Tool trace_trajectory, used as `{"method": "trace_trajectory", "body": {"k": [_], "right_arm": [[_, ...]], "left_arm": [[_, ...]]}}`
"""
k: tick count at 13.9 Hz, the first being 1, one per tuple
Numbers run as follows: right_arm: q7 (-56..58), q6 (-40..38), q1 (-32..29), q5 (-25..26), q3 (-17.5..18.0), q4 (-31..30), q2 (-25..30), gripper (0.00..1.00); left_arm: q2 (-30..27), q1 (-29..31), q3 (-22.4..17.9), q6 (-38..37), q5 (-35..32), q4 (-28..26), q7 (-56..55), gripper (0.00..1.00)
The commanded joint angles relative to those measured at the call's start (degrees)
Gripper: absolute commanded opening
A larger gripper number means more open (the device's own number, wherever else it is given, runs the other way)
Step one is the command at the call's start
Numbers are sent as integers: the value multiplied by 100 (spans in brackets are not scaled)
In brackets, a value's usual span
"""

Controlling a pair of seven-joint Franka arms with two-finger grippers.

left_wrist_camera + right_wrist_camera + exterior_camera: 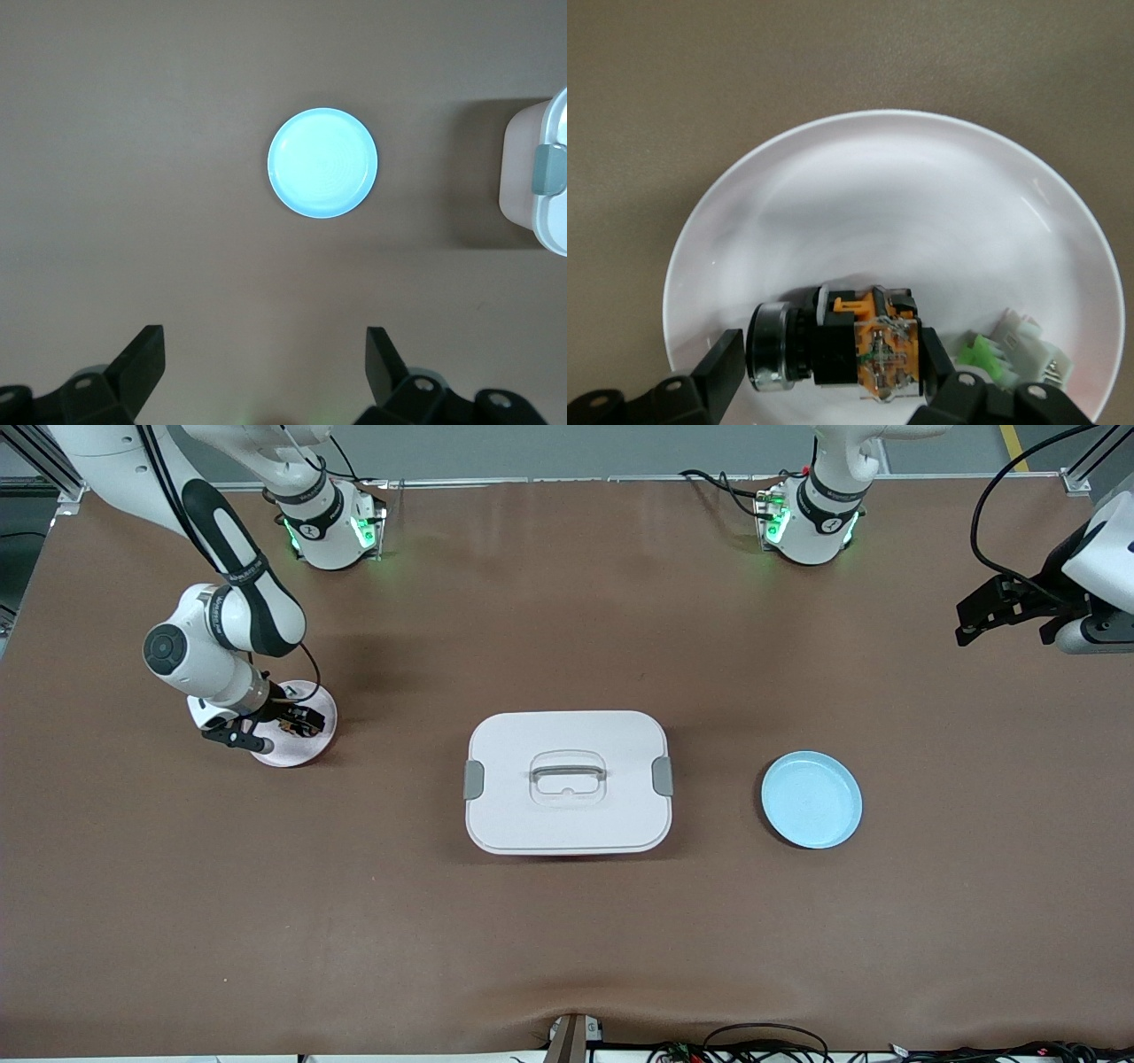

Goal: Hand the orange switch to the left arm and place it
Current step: 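Close the right gripper on the orange switch's black body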

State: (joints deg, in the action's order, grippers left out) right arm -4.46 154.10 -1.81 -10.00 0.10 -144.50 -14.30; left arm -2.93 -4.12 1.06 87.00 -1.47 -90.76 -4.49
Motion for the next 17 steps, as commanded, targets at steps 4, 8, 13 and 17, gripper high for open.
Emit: {"method": "trace_trajectory", "body": {"k": [4, 8, 13, 17], "right_arm": [[50, 41, -22, -55, -10, 107, 6, 85], [50, 67, -83, -55, -10, 142, 6, 0], [-55, -186, -101, -64, 7, 151, 164, 0], [-248, -1028, -57, -651, 25, 352, 480, 0]], "left_arm": [[21, -1, 9, -43, -64, -29, 45, 100], [12, -1, 17, -43, -64, -29, 45, 100], [12, -1, 17, -43, -64, -20, 54, 100], [12, -1, 17, -43, -64, -20, 54, 100]]}}
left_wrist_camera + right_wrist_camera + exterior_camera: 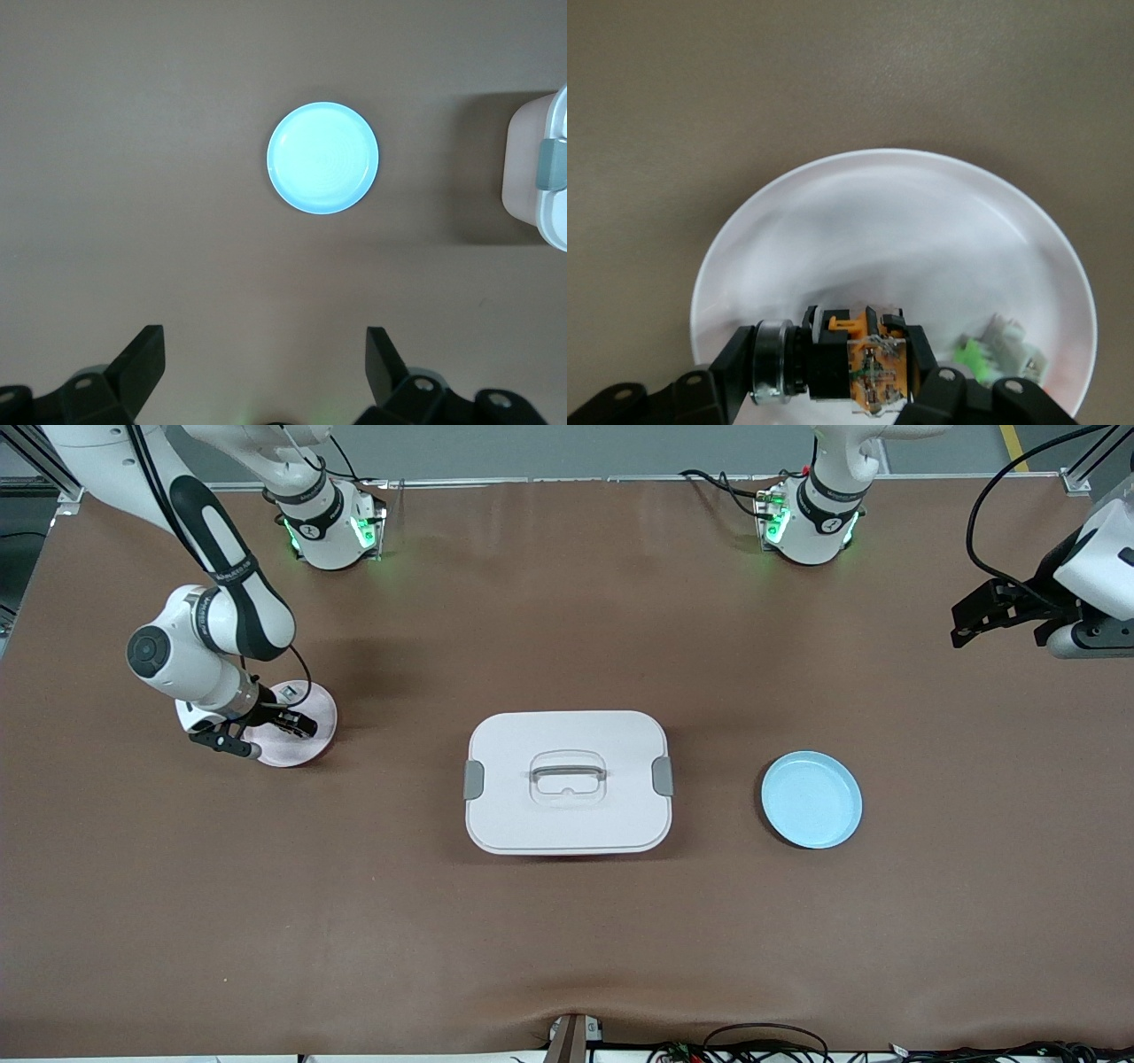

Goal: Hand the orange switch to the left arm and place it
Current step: 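Close the right gripper on the orange switch's black body, then lift the switch with the right gripper and carry it over the box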

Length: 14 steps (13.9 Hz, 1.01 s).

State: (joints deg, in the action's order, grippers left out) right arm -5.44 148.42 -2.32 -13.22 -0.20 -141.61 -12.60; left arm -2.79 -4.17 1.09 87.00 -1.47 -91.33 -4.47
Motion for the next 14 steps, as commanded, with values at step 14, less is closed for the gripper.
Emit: {"method": "trace_trajectory", "body": {"k": [14], "right_arm": [[-4612, -3785, 1698, -1349, 56, 2760, 803, 0]], "left_arm": [[-2, -14, 32, -43, -64, 45, 43, 100]]}}
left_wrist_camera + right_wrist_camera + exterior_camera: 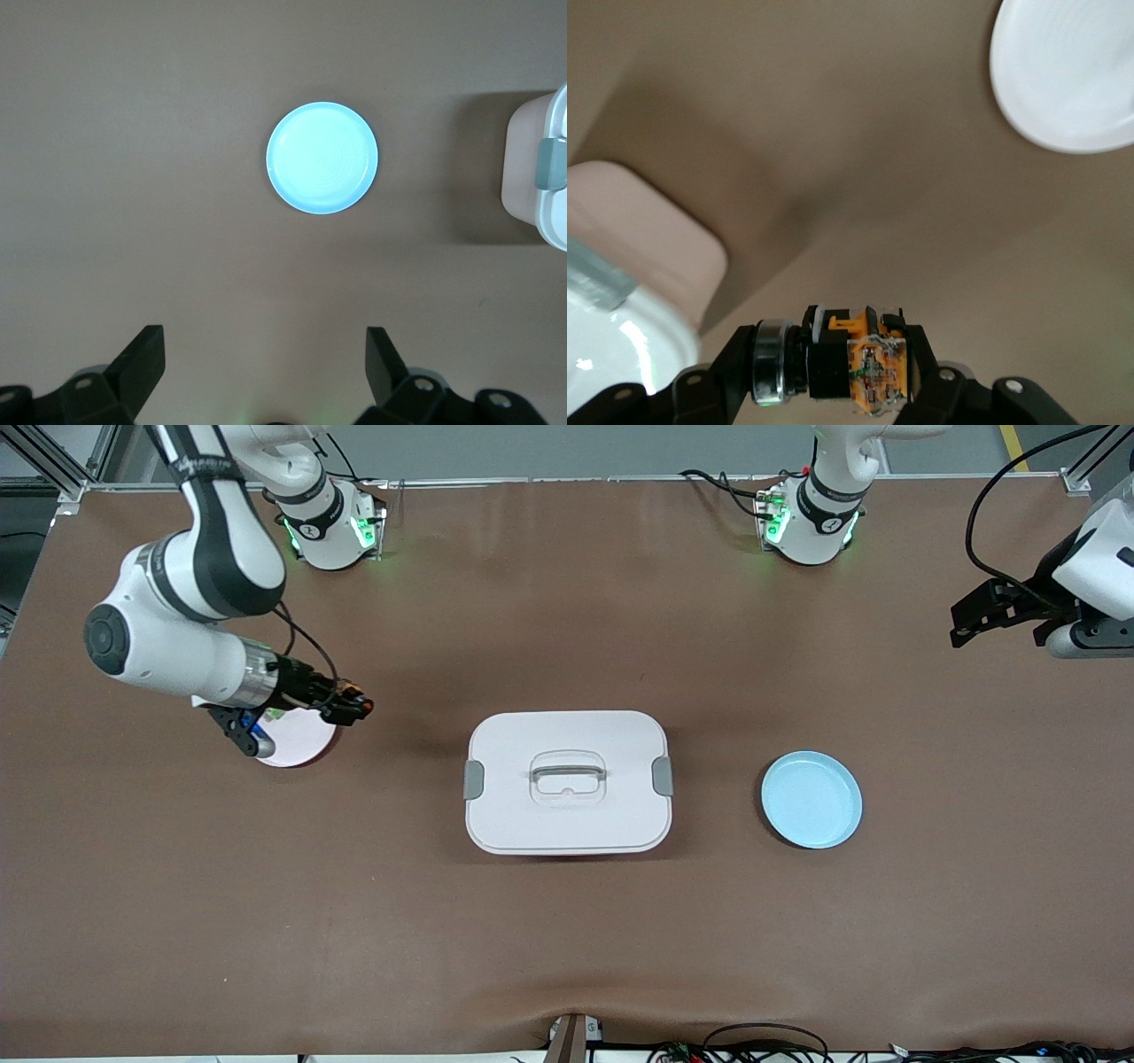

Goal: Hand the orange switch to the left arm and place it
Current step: 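Lift the switch with the right gripper and carry it over the box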

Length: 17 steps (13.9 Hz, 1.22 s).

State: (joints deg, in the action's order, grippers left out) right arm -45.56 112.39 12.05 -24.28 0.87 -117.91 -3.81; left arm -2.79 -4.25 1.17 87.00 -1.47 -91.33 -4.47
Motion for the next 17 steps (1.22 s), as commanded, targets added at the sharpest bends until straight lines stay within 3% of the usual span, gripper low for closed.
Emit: {"method": "trace_trajectory", "body": {"k": [1, 4, 6, 9, 11, 17], "right_arm": [[-977, -191, 385, -444, -52, 583, -111, 0], [-2225, -147, 921, -796, -61, 1206, -321, 0], [-2859, -130, 1114, -1340, -61, 1777, -637, 0], [-3790, -7, 1554, -1457, -61, 2656, -1120, 0], [-4519, -6, 1756, -1466, -61, 3350, -1568, 0], [-5681, 687, 2389, -1448, -69, 4327, -2325, 0]], "left_arm": [[-2, -5, 23, -34, -38, 54, 34, 100], [33, -41, 41, 63, -11, 63, -27, 100], [50, -76, 50, 115, -3, 63, -36, 100], [24, -128, 233, 133, 76, 63, -45, 100], [-37, -128, 383, 133, 461, 63, -54, 100], [15, -137, 866, 756, 1981, 28, -89, 100]]}}
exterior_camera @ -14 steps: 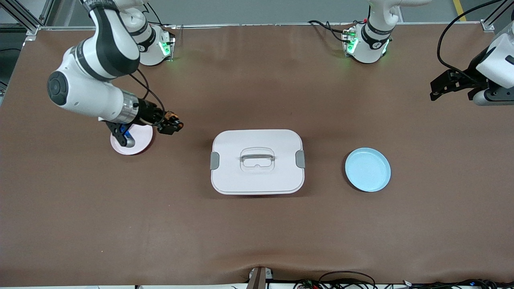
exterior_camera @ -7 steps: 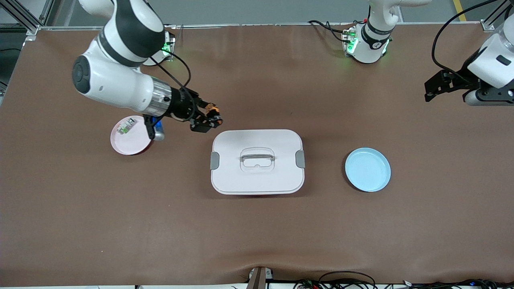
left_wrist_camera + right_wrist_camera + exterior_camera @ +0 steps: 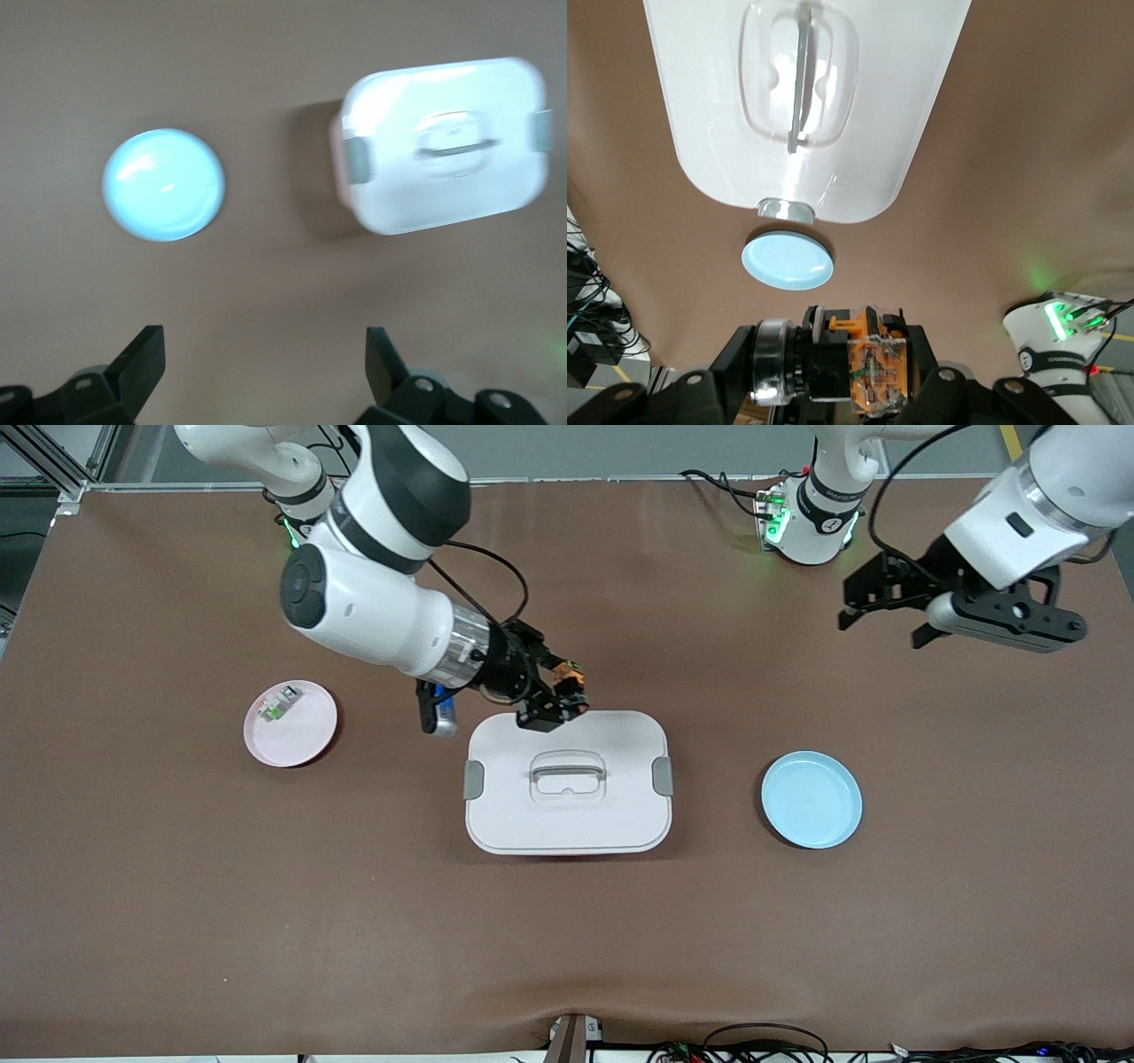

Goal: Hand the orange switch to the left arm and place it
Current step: 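Hold the switch above the box while the left gripper reaches it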

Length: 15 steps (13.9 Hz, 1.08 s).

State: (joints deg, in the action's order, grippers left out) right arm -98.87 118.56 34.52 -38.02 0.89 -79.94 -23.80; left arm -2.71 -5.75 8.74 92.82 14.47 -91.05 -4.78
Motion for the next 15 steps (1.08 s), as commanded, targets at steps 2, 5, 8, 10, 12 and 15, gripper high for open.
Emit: {"method": "trace_trajectory", "body": {"k": [2, 5, 8, 10, 12, 15], "right_arm": [[-562, 132, 248, -56, -80, 803, -528, 0], [-834, 132, 353, -21, -89, 1111, -695, 0], [-1212, 124, 398, -21, -89, 1419, -827, 0], [-1388, 123, 398, -21, -80, 1604, -898, 0], [-1415, 132, 415, -30, -71, 1692, -915, 0], [-1608, 132, 468, -30, -89, 1894, -1020, 0]], "left_arm": [[43, 21, 294, 594, 713, -236, -75, 100], [244, -14, 382, 1289, 1382, -440, -224, 100], [622, -14, 611, 1773, 2014, -431, -584, 100], [806, -23, 760, 2089, 2103, -422, -839, 100], [921, -23, 839, 2318, 2199, -422, -971, 100], [1009, -101, 857, 2617, 2674, -422, -1016, 100]]}}
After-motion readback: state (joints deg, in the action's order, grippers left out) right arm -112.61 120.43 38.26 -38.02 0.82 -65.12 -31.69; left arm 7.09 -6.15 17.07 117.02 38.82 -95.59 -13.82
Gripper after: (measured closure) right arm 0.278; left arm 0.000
